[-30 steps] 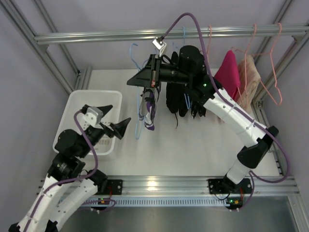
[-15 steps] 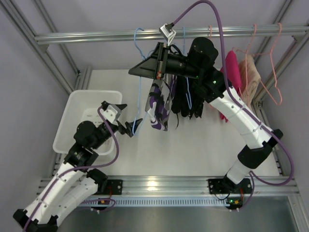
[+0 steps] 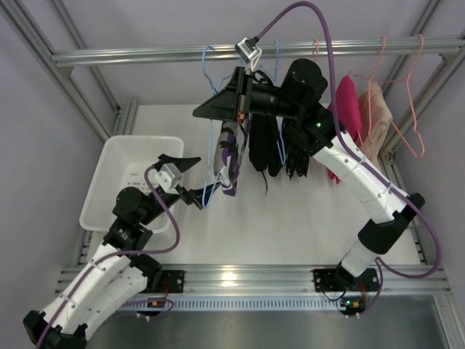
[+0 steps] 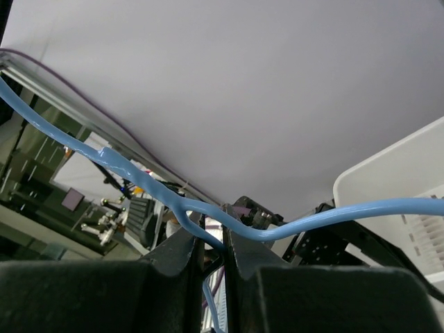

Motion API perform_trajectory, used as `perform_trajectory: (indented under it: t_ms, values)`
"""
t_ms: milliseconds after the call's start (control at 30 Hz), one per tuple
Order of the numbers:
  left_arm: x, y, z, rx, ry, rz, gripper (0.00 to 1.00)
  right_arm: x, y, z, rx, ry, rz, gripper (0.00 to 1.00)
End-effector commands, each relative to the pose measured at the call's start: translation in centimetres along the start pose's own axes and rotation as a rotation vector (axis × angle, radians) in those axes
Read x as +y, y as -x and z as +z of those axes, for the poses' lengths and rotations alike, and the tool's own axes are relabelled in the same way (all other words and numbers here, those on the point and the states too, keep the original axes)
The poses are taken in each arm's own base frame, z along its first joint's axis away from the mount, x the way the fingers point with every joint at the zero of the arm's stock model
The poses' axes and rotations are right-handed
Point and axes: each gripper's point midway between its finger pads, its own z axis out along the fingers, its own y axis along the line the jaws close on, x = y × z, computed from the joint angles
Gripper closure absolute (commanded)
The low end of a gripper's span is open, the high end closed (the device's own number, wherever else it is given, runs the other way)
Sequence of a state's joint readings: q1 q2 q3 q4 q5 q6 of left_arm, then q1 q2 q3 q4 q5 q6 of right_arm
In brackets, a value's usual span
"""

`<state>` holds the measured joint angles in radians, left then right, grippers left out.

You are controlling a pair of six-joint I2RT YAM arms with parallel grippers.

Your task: Remove the trousers from the hanger

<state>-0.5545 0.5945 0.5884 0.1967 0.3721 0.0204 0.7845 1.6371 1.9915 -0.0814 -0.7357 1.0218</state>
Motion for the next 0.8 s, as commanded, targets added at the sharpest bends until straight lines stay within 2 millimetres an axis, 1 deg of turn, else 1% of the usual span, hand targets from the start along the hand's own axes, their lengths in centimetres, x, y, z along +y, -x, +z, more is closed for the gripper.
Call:
perform_trajectory:
  t_ms: [0, 33, 67, 100, 133, 167, 200, 233, 267, 300, 367, 400, 433, 500, 600, 667, 767]
  values:
    - [1.4, 2.2, 1.0, -0.114, 0.054, 0.054, 0.04, 10.0, 3.3, -2.8, -0.131, 0.279, -0.325, 1.00]
    - [1.6, 2.0, 1.3, -0.114, 0.060, 0.053, 0.05, 9.9, 3.3, -2.7, -0.128, 0.281, -0.317, 1.00]
    - [1.8, 2.5, 1.6, -0.138, 0.063, 0.060, 0.05, 9.9, 3.4, -2.6, -0.129, 0.282, -0.317, 1.00]
    - [1.9, 2.7, 1.8, -0.145, 0.065, 0.061, 0.05, 10.2, 3.4, -2.6, -0.130, 0.289, -0.315, 1.00]
    - [2.3, 2.2, 2.3, -0.137, 0.077, 0.057, 0.05, 10.1, 3.4, -2.5, -0.126, 0.291, -0.313, 1.00]
    - [2.6, 2.9, 2.5, -0.161, 0.090, 0.063, 0.06, 10.3, 3.4, -2.5, -0.125, 0.297, -0.312, 1.00]
    - [2.9, 3.0, 2.7, -0.166, 0.103, 0.059, 0.07, 10.4, 3.4, -2.6, -0.124, 0.299, -0.313, 1.00]
    - [3.4, 2.6, 3.2, -0.158, 0.119, 0.051, 0.07, 10.4, 3.3, -2.5, -0.120, 0.300, -0.311, 1.00]
    - [3.5, 3.3, 3.3, -0.184, 0.122, 0.060, 0.07, 10.2, 3.1, -2.5, -0.114, 0.300, -0.306, 1.00]
    - [3.6, 3.4, 3.4, -0.195, 0.124, 0.056, 0.08, 10.4, 3.0, -2.5, -0.111, 0.303, -0.304, 1.00]
    - [3.6, 3.6, 3.9, -0.204, 0.120, 0.049, 0.09, 10.0, 2.8, -2.5, -0.103, 0.299, -0.294, 1.00]
    - [3.4, 4.3, 4.0, -0.235, 0.112, 0.024, 0.09, 9.9, 2.8, -2.5, -0.105, 0.297, -0.289, 1.00]
    - [3.3, 4.4, 4.1, -0.241, 0.103, 0.015, 0.09, 9.8, 2.7, -2.5, -0.102, 0.297, -0.285, 1.00]
    - [2.4, 4.9, 4.3, -0.257, 0.051, -0.019, 0.08, 9.4, 2.6, -2.3, -0.099, 0.294, -0.275, 1.00]
    - [1.3, 6.0, 4.4, -0.280, 0.001, -0.066, 0.05, 8.8, 2.5, -2.0, -0.096, 0.293, -0.271, 1.00]
    - [0.5, 6.7, 4.5, -0.297, -0.028, -0.073, 0.03, 9.0, 2.6, -1.9, -0.098, 0.300, -0.272, 1.00]
    - [0.6, 7.3, 4.9, -0.317, -0.013, -0.080, 0.02, 8.9, 2.4, -1.6, -0.092, 0.304, -0.261, 1.00]
